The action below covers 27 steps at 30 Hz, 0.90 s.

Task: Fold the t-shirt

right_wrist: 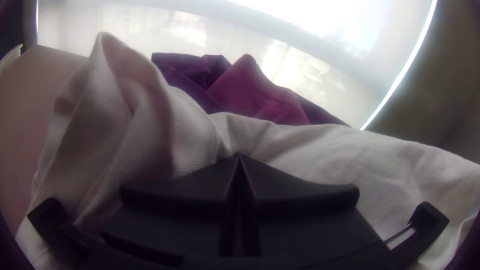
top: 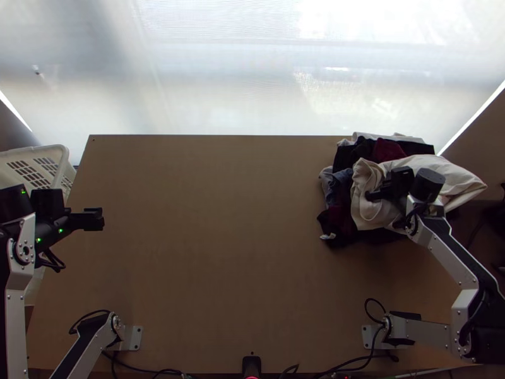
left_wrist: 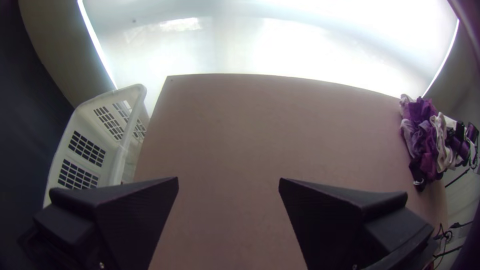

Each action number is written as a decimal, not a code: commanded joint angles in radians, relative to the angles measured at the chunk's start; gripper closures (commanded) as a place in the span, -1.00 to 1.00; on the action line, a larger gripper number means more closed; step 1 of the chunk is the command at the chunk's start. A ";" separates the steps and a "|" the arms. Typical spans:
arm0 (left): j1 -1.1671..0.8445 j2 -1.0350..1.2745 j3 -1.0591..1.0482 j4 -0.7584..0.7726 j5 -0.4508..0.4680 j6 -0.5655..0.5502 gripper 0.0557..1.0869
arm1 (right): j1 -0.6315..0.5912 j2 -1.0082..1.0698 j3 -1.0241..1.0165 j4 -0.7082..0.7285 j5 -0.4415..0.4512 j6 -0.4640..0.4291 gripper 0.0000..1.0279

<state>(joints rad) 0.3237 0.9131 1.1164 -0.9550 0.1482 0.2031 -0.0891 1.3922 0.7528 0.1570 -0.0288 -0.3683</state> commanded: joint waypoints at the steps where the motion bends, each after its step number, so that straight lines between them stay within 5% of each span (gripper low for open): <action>1: 0.017 -0.008 -0.010 0.007 -0.002 0.012 -0.90 | 0.022 0.039 -0.059 0.053 0.020 -0.029 0.95; 6: 0.025 -0.014 0.000 0.007 -0.001 0.013 -0.90 | 0.015 0.024 -0.020 0.087 0.026 -0.057 0.89; 9: 0.023 -0.017 0.008 0.005 -0.001 0.009 -0.90 | 0.015 -0.015 0.017 0.049 0.040 -0.080 0.31; 12: 0.018 -0.022 0.011 0.004 0.001 0.005 -0.90 | 0.015 -0.068 0.039 0.016 0.046 -0.087 -0.94; 27: 0.005 -0.080 0.020 -0.041 0.001 0.005 -0.90 | 0.011 -0.374 0.168 -0.180 0.046 -0.084 -0.92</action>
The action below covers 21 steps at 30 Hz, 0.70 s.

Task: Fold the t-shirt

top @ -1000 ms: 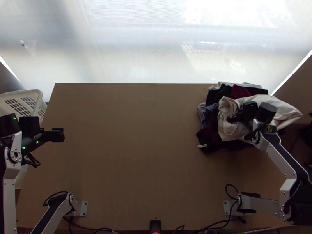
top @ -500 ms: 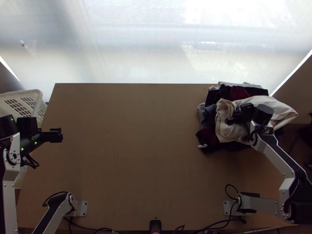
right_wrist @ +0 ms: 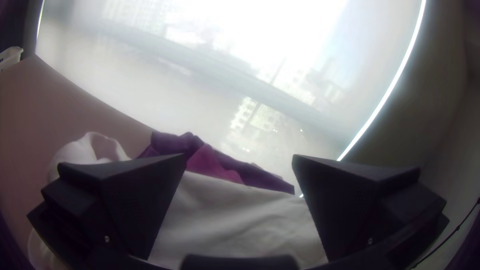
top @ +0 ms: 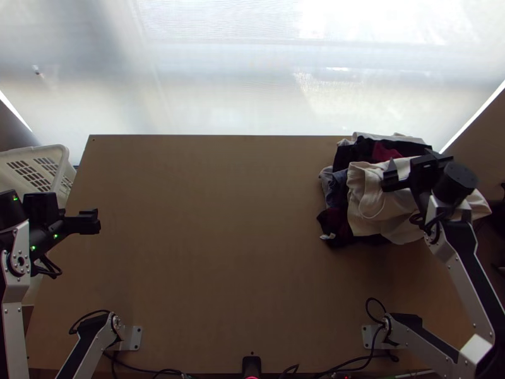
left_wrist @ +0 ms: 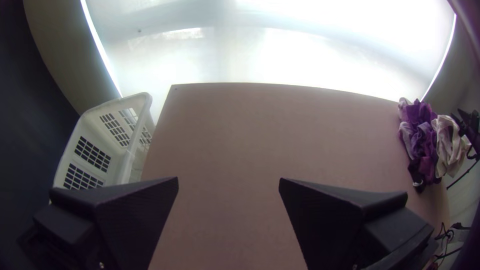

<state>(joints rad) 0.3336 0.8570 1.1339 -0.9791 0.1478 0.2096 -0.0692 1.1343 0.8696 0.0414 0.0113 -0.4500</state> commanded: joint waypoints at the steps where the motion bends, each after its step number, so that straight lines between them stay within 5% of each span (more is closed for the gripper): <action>1: -0.005 -0.027 0.003 -0.020 0.001 -0.001 -0.90 | -0.012 -0.134 0.052 -0.075 0.006 -0.006 -0.92; 7: -0.013 -0.038 -0.002 -0.029 0.001 0.007 -0.90 | -0.023 -0.157 0.002 -0.049 0.007 -0.033 -0.92; 11: -0.015 -0.044 -0.002 -0.030 0.001 0.008 -0.90 | -0.001 -0.111 -0.057 0.002 0.007 -0.042 -0.56; 12: -0.015 -0.047 -0.002 -0.033 0.001 0.011 -0.90 | 0.006 -0.102 -0.063 0.009 0.007 -0.042 -0.30; 15: -0.004 -0.055 -0.002 -0.041 -0.001 0.031 -0.90 | 0.008 -0.093 -0.080 0.078 0.009 -0.041 0.90; 16: 0.004 -0.059 -0.002 -0.043 -0.001 0.039 -0.90 | 0.008 -0.091 -0.078 0.086 0.009 -0.041 0.95; 18: 0.013 -0.064 -0.003 -0.047 -0.001 0.050 -0.90 | 0.008 -0.088 -0.069 0.086 0.009 -0.042 0.76; 20: 0.019 -0.067 -0.005 -0.053 -0.001 0.054 -0.90 | 0.008 -0.096 -0.057 0.072 0.010 -0.042 -0.30; 21: 0.021 -0.069 -0.008 -0.052 -0.001 0.054 -0.90 | 0.008 -0.100 -0.046 0.055 0.015 -0.042 -0.65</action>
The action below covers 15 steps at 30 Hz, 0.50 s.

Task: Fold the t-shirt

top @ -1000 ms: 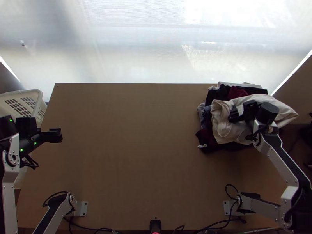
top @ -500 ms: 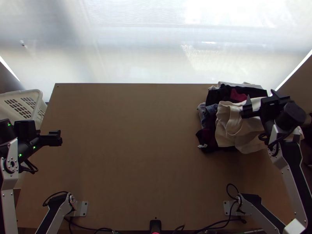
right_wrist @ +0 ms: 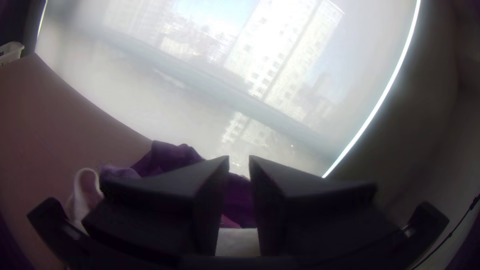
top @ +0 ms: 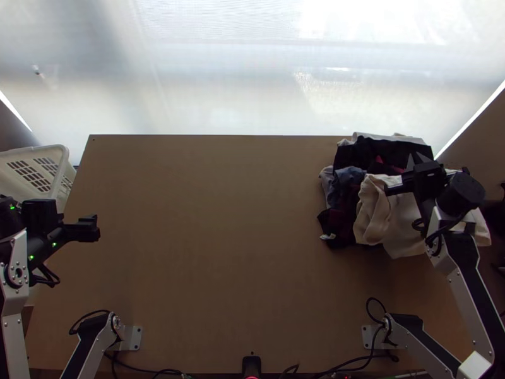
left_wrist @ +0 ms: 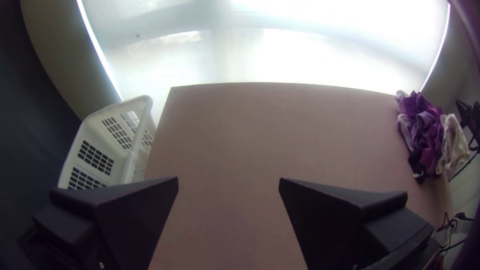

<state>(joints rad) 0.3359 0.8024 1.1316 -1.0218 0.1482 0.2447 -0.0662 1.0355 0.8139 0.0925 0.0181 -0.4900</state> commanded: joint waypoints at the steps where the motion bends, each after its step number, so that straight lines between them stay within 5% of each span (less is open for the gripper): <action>1: 0.022 -0.016 -0.010 -0.009 0.001 0.019 -0.90 | 0.003 -0.006 0.021 -0.027 0.011 -0.002 -0.88; 8: -0.071 -0.078 -0.095 0.009 0.017 -0.056 -0.90 | 0.009 -0.180 -0.087 -0.057 0.085 -0.009 -0.93; 12: -0.075 -0.101 -0.127 0.029 0.019 -0.081 -0.90 | 0.043 -0.281 -0.157 -0.042 0.184 -0.005 -0.93; 15: -0.147 -0.146 -0.164 0.060 0.016 -0.093 -0.90 | 0.101 -0.348 -0.200 -0.004 0.344 -0.024 -0.92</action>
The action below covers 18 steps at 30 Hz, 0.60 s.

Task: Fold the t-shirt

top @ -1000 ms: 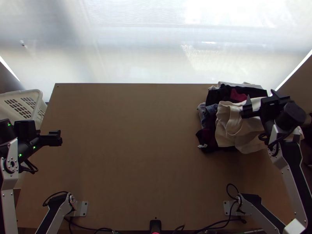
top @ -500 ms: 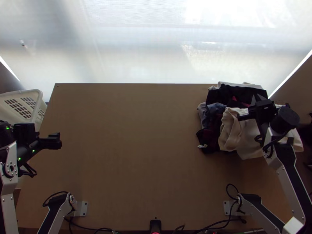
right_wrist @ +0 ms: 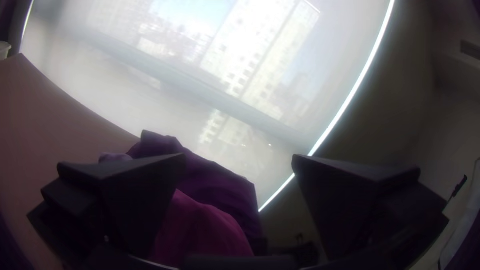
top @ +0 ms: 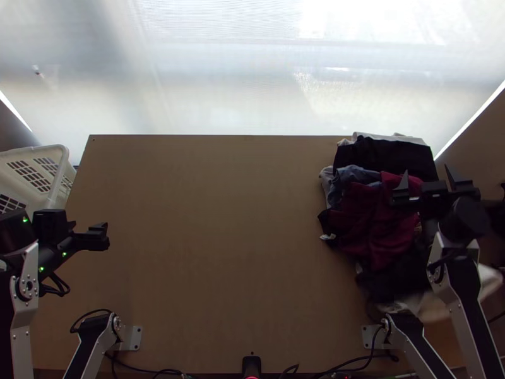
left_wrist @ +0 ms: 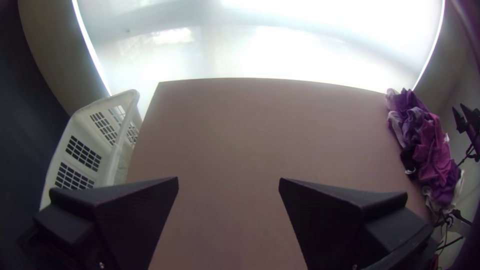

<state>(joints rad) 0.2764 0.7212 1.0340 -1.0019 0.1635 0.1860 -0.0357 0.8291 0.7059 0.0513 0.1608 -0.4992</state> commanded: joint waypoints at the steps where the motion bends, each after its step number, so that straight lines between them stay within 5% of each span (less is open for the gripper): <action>1: -0.111 -0.088 -0.081 0.062 -0.007 -0.036 -0.90 | 0.100 -0.160 -0.108 0.050 0.247 -0.032 -0.92; 18: -0.135 -0.509 -0.554 0.447 -0.015 0.053 -0.90 | 0.174 -0.682 -0.589 0.044 0.270 -0.098 -0.91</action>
<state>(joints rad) 0.1501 0.3367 0.6308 -0.6960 0.1482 0.2153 0.1146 0.3592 0.2901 0.1158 0.4202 -0.5850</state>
